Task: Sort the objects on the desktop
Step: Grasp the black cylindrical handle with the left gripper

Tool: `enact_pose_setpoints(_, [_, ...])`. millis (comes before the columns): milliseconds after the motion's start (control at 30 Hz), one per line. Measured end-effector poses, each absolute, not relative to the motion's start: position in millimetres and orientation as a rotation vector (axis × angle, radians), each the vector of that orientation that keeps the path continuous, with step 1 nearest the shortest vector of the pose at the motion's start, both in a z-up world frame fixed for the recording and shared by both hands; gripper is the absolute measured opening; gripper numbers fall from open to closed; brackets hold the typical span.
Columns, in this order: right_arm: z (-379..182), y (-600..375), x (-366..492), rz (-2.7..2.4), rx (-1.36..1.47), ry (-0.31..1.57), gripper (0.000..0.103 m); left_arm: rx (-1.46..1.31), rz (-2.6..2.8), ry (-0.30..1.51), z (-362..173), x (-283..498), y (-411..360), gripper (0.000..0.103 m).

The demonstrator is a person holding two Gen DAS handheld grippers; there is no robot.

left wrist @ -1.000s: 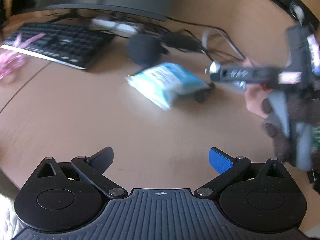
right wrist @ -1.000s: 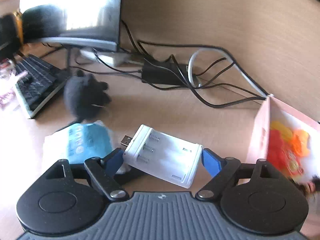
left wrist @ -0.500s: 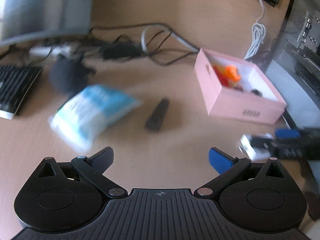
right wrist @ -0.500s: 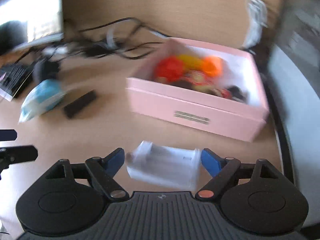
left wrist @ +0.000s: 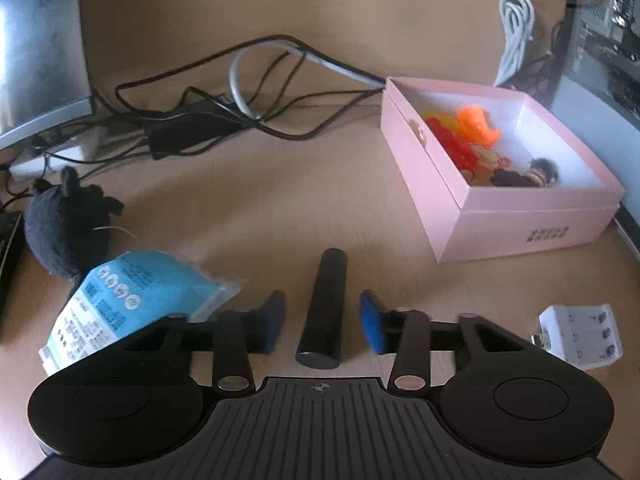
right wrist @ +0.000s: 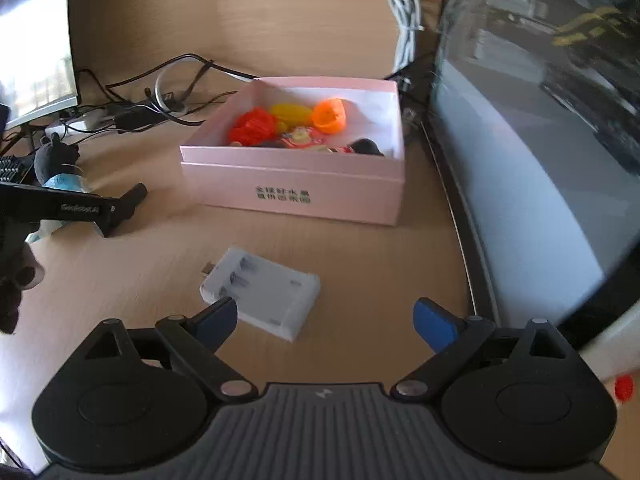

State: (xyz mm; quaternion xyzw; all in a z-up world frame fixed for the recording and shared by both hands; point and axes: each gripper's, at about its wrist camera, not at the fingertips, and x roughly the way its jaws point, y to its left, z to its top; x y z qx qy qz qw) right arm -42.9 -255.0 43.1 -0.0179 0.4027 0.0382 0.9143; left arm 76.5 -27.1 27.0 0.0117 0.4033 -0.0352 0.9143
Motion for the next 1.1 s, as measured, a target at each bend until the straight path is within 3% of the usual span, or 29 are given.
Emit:
enact_pose_setpoints(33, [43,-255,-46,0.075,-0.033,0.829,0.096,0.029,-0.082,0.837,25,76,-28,0.029])
enact_pose_setpoints(133, [44,-254,-50,0.067,-0.038,0.823,0.096,0.035,-0.111,0.850,23,69,-29,0.024])
enact_pose_setpoints(500, [42,-215,-33,0.165,-0.047,0.828,0.098,0.051,-0.143,0.879,34,-32,-3,0.026])
enact_pose_setpoints(800, [36,-164,-22,0.290,-0.135,0.852,0.099,0.056,0.077,0.873,39,-48,61,0.051])
enact_pose_setpoints(867, [37,-157,-23,0.304,-0.146,0.846,0.099,0.025,0.099,0.867,42,-49,74,0.051])
enact_pose_setpoints(967, [37,-153,-23,0.307,-0.154,0.846,0.101,-0.038,0.053,0.853,46,-53,84,0.070])
enact_pose_setpoints(1033, [35,-152,-22,0.300,-0.154,0.855,0.101,-0.047,0.030,0.848,46,-53,82,0.088])
enact_pose_setpoints(1100, [34,-152,-21,0.285,-0.154,0.861,0.101,-0.042,0.004,0.851,43,-50,74,0.090])
